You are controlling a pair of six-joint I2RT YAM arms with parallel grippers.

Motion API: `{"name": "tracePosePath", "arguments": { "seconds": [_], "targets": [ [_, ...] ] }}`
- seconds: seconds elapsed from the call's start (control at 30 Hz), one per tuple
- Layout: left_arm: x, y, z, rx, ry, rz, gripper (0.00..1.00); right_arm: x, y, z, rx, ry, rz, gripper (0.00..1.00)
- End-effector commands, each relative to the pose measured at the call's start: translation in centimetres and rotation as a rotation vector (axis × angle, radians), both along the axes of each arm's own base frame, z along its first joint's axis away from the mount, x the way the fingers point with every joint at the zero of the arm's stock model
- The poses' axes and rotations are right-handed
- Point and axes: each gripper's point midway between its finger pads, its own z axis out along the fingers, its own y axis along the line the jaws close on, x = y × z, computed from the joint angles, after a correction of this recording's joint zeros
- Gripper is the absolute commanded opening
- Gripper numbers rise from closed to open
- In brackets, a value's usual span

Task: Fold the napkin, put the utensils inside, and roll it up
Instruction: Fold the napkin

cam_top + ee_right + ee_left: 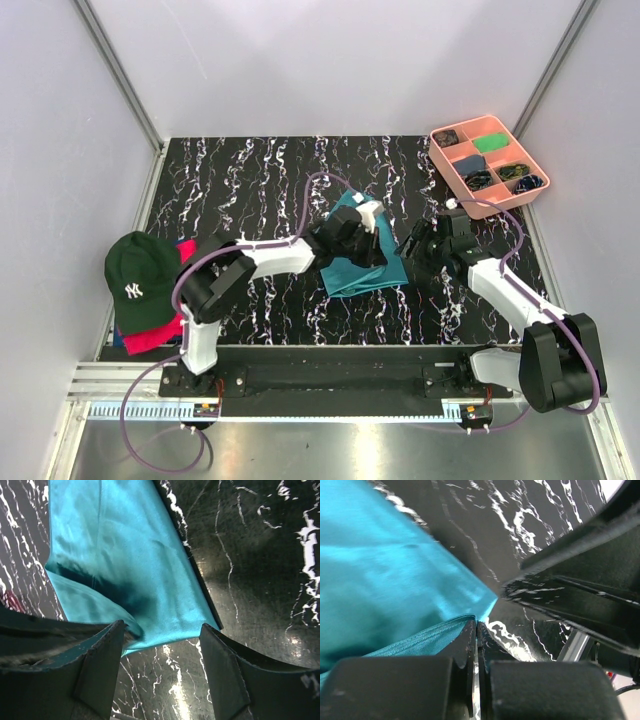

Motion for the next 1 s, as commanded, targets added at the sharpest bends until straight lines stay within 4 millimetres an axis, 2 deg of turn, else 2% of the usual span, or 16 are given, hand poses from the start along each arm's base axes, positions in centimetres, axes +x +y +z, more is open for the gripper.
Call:
{"name": "tracePosePath", "arguments": {
  "seconds": [0.0, 0.33, 0.67, 0.8, 0.97],
  "targets": [
    [0.3, -3.2, 2.4, -0.07, -0.096, -0.089, 0.0, 1.2, -0.7, 0.5, -0.017, -0.04, -0.056, 0.7],
    [-0.3, -5.2, 1.0, -0.042, -0.116, -0.174, 0.0, 1.1, -0.6, 0.3, 0.0, -0.046, -0.074, 0.7],
    [-0.4, -5.5, -1.1, -0.001, -0.103, -0.194, 0.0, 1.1, -0.7, -0.2, -0.002, -0.038, -0.079, 0.7],
    [-1.2, -6.2, -1.3, -0.008, -0.101, -0.223, 0.0, 1.1, -0.7, -0.4, -0.005, -0.033, -0.08, 0.7],
    [-2.0, -6.1, -2.2, 0.009, -0.096, -0.237, 0.0, 1.1, -0.7, -0.7, -0.006, -0.027, -0.078, 0.7]
  ]
}}
